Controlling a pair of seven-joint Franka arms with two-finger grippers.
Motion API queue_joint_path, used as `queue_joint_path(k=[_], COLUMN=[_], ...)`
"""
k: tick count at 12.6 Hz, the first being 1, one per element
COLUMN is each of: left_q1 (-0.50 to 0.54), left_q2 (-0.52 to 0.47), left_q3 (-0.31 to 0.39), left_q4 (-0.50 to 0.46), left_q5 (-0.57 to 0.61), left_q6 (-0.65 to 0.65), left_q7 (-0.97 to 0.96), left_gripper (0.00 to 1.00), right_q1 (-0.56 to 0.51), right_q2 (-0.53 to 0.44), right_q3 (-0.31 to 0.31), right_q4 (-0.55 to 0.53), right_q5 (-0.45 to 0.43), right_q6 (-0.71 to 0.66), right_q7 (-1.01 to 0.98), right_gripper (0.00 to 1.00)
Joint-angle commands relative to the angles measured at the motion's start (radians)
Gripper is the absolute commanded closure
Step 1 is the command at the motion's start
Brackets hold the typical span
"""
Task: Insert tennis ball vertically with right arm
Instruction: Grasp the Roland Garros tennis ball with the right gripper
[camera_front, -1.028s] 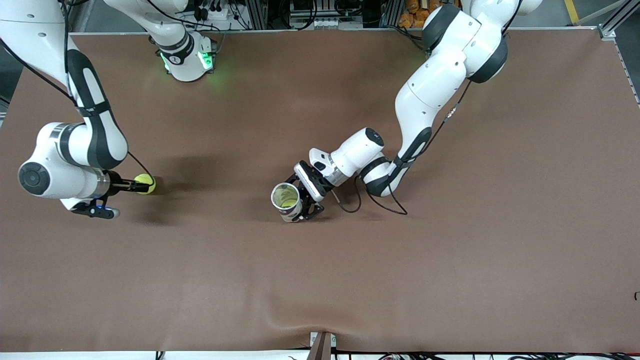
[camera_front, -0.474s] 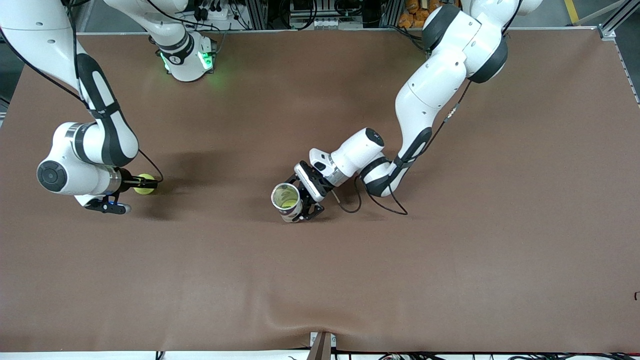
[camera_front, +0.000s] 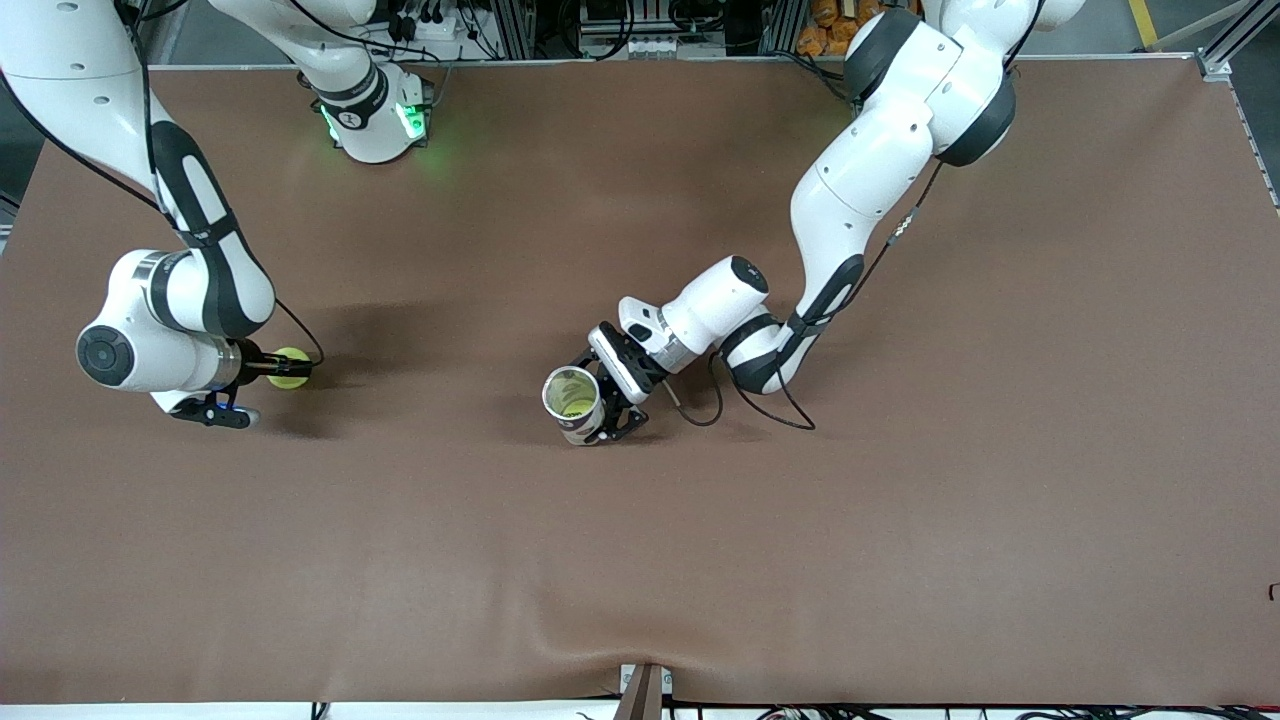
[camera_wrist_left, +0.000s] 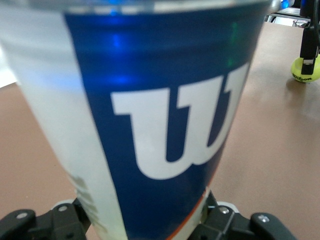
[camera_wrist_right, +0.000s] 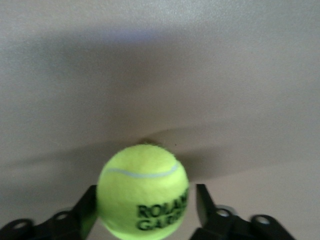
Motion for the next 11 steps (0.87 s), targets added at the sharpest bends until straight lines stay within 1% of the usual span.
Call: queue_joint_path(k=[1, 2, 4, 7, 8, 11], left_q1=[0.002, 0.002, 0.003, 0.003, 0.003, 0.003], left_q2=[-0.002, -0.002, -0.004, -0.005, -0.004, -0.004], left_q3=[0.007, 0.005, 0.007, 0.005, 0.005, 0.005], left_q4=[0.011, 0.011, 0.011, 0.014, 0.014, 0.014], left_q5=[0.015, 0.015, 0.015, 0.015, 0.015, 0.015], left_q6=[0.018, 0.018, 0.018, 0.018, 0.018, 0.018], left_q7=[-0.002, -0.002, -0.002, -0.002, -0.002, -0.002], left_gripper=[0.18, 0.18, 0.18, 0.18, 0.18, 0.18], right_q1=[-0.02, -0.02, -0.011, 0.029, 0.055, 0.139], right_q2=[-0.007, -0.01, -0.022, -0.021, -0.022, -0.022], right_q3=[0.016, 0.016, 0.021, 0.042, 0.048, 0.048], right_q4=[-0.008, 0.009, 0.095, 0.282, 0.322, 0.425], right_q5=[-0.006, -0.006, -0.006, 0.008, 0.037, 0.178], right_q6=[0.014, 0.013, -0.024, -0.182, -0.207, -0.263], right_q7=[-0.008, -0.005, -0.006, 0.004, 0.012, 0.096], right_gripper=[0.86, 0.88, 0.88, 0.88, 0.88, 0.87])
